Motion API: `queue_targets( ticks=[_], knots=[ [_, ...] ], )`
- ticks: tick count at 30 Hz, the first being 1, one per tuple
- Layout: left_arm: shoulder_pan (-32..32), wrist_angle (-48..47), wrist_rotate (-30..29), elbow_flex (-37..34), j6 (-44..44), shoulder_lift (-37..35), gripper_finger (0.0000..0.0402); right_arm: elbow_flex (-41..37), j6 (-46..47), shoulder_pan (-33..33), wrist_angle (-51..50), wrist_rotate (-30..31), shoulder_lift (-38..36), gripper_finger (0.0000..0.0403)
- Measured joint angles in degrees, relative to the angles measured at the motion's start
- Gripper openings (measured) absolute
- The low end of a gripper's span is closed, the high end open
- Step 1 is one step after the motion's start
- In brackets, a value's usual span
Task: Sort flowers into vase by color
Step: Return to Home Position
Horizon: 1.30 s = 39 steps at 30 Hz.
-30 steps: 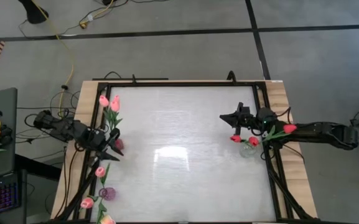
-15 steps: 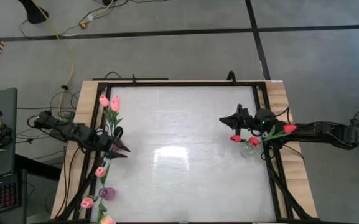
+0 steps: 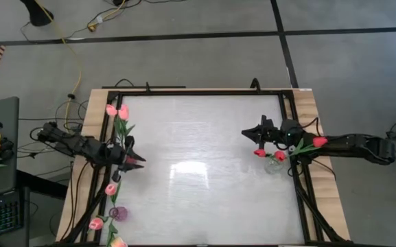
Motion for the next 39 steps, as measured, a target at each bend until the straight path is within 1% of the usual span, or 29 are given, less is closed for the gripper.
queue_targets(
  ticks=[2,5,15,22,28,34,39],
  knots=[
    [0.00,-0.39,-2.44,0.00,-1.01,0.00,0.0105,0.00,-0.02,0.00,-0.04,0.00,0.05,0.0048],
    [0.00,-1.37,-4.14,0.00,-1.74,0.00,0.0105,0.00,-0.02,0.00,0.01,0.00,0.04,0.0048],
    [0.00,-2.99,-4.38,0.04,-1.29,0.00,0.0105,0.11,-1.05,0.00,-0.07,0.00,-0.06,0.0049],
    [0.00,-3.12,-4.36,0.04,-1.26,0.00,0.0105,-1.09,-2.27,0.10,-1.41,0.01,-3.91,0.0049],
    [0.00,-3.17,-4.33,0.04,-1.32,0.00,0.0105,-1.11,-4.63,0.72,-7.53,0.01,-8.89,0.0049],
    [0.00,-3.21,-4.32,0.04,-1.32,0.00,0.0105,-1.14,-5.15,0.87,-21.96,0.06,-16.55,0.0049],
    [0.00,-3.21,-4.31,0.04,-1.32,0.00,0.0105,-1.16,-6.60,0.83,-25.18,0.52,-22.10,0.0049]
  ],
)
